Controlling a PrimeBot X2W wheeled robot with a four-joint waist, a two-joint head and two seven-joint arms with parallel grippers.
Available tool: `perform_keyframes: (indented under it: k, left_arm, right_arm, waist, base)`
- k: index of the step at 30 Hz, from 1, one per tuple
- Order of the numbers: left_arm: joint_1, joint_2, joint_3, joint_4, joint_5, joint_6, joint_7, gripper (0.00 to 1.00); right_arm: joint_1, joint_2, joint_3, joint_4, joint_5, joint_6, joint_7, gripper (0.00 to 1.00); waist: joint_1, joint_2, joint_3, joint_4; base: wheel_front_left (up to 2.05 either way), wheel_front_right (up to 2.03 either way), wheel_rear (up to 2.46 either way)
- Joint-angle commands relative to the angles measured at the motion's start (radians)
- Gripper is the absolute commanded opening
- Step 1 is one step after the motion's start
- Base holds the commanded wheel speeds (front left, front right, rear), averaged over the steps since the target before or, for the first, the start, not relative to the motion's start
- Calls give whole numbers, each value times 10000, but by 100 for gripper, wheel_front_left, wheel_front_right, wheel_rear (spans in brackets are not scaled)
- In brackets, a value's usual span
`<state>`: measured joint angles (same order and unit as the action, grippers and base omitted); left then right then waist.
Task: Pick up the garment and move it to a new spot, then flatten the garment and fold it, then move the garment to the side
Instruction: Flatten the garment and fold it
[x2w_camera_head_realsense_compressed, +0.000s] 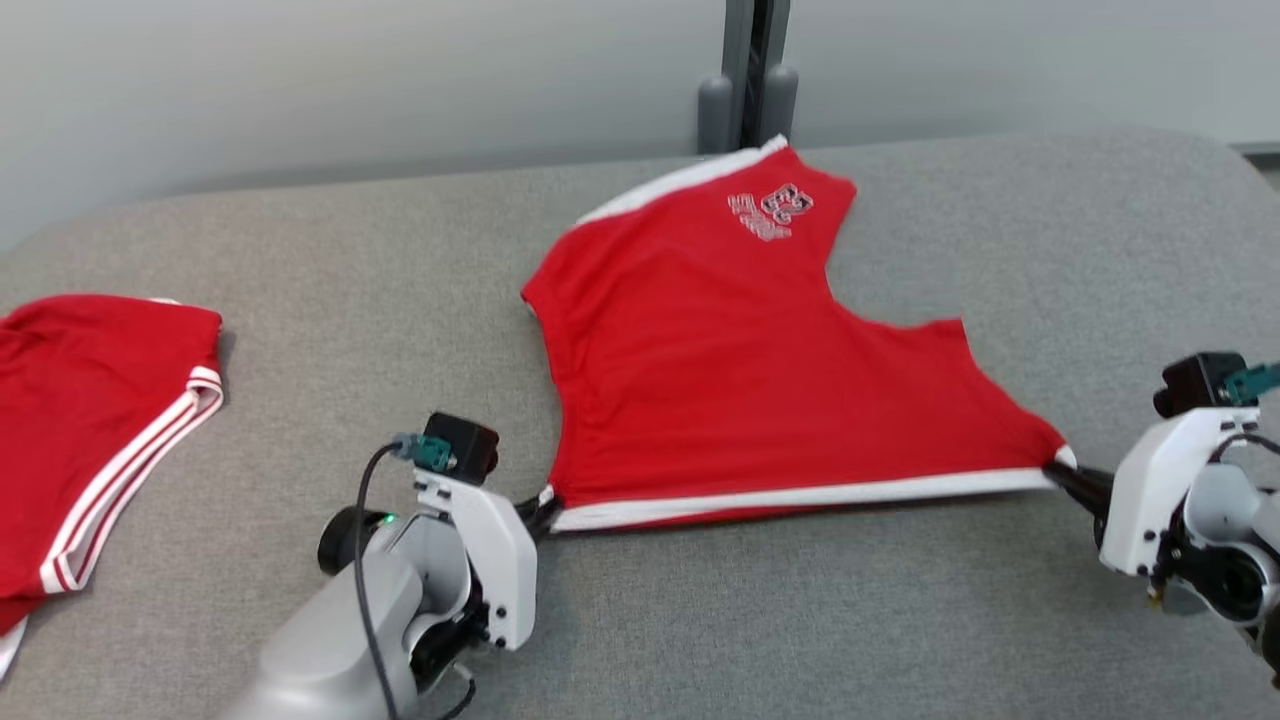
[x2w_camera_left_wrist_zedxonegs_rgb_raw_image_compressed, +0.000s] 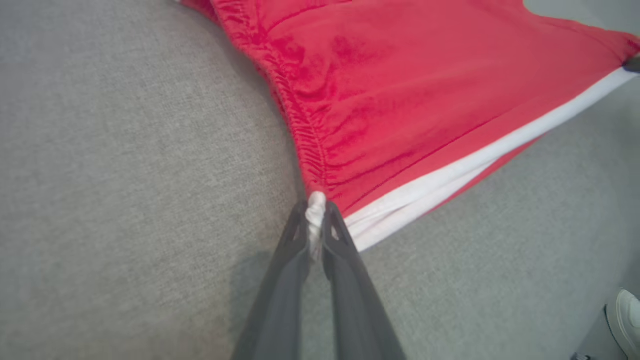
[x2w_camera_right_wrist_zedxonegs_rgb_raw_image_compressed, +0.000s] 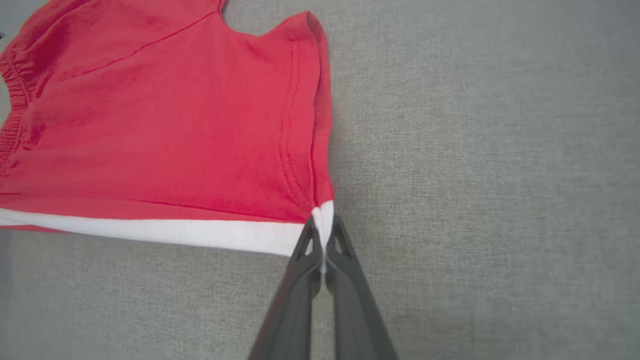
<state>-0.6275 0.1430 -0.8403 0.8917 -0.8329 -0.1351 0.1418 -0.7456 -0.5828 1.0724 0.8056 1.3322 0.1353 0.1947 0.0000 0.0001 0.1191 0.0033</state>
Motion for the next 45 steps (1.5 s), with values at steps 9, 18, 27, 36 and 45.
perform_keyframes:
  k: [9, 18, 27, 36, 45]
  left_arm:
    - [1964, 1213, -52, -2010, -816, 173, 261, 0]
    - [3893, 2054, 33, -4600, -1570, 866, 876, 0]
    - [5233, 2880, 68, -7570, -2217, 1759, 1735, 0]
    - [5500, 3306, 345, -9242, -3220, 2347, 2760, 0]
    - [4509, 3235, 955, -9678, -4216, 2416, 3741, 0]
  right_arm:
    - [1113, -1303, 122, -1253, 967, -83, 825, 0]
    - [1949, -2268, 158, -2469, 1623, -83, 1359, 0]
    - [2679, -3294, 123, -3974, 2266, -72, 1998, 0]
    - [2380, -3833, -203, -5097, 2457, -66, 1999, 0]
    - [1079, -3717, -743, -5237, 2352, -55, 2326, 0]
  waist:
    - [0, -1, -1014, 39]
    - [0, -1, -1330, 52]
    - [0, -1, -1403, 104]
    - [0, -1, -1111, 123]
    - [0, -1, -165, 483]
  base:
    - [0, 0, 0]
    - [0, 0, 0]
    - [0, 0, 0]
    - [0, 0, 0]
    - [0, 0, 0]
